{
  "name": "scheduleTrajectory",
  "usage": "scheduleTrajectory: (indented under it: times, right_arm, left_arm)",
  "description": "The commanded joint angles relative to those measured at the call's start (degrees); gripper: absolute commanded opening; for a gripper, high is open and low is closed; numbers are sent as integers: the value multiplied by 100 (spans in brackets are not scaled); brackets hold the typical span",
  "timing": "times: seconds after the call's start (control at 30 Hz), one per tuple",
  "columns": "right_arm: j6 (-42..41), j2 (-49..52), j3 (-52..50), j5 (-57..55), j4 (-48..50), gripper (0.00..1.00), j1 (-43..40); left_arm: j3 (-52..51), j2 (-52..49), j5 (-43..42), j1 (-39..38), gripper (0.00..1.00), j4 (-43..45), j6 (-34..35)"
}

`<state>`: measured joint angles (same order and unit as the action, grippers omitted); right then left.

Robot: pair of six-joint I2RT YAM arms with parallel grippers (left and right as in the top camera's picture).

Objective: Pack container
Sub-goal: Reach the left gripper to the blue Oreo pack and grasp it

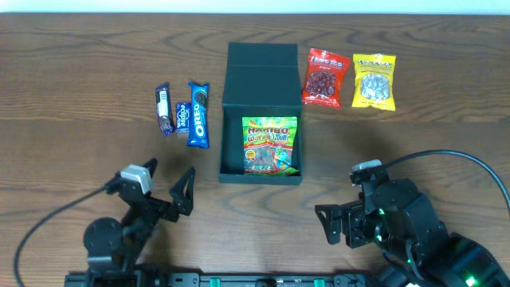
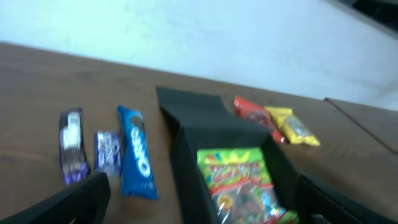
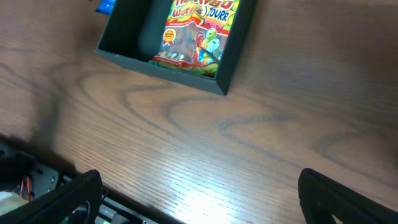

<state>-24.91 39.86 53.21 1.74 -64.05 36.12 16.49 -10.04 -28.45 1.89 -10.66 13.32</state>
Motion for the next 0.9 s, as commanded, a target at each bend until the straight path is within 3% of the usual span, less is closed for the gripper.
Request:
scheduleTrajectory:
  times: [0.0,0.17,0.37,0.5,0.67,0.87]
  right_arm:
    - [101,-22,68,26,20,99,-31]
    - [101,-22,68,24,122,99,-31]
    - [101,-22,68,22,378,99,-31]
    - [103,-22,68,22,382,99,-31]
    - [101,-22,68,20,385,99,-31]
    - [101,-22,68,20,382,99,-31]
  left_arm:
    - [835,-767,-120,33,95,-57,-20]
    - [2188,-2426,-68,33,95,-651,-597]
    - [3611,-4485,192,-31,95,-1314,-715]
    - [4325,-5646,813,-490,95,-1464,-1005]
    - [4693,-6741,1377,-968,95,-1434,-1373]
    - [4734,-8369,1360,-975,95,-1150,-1460]
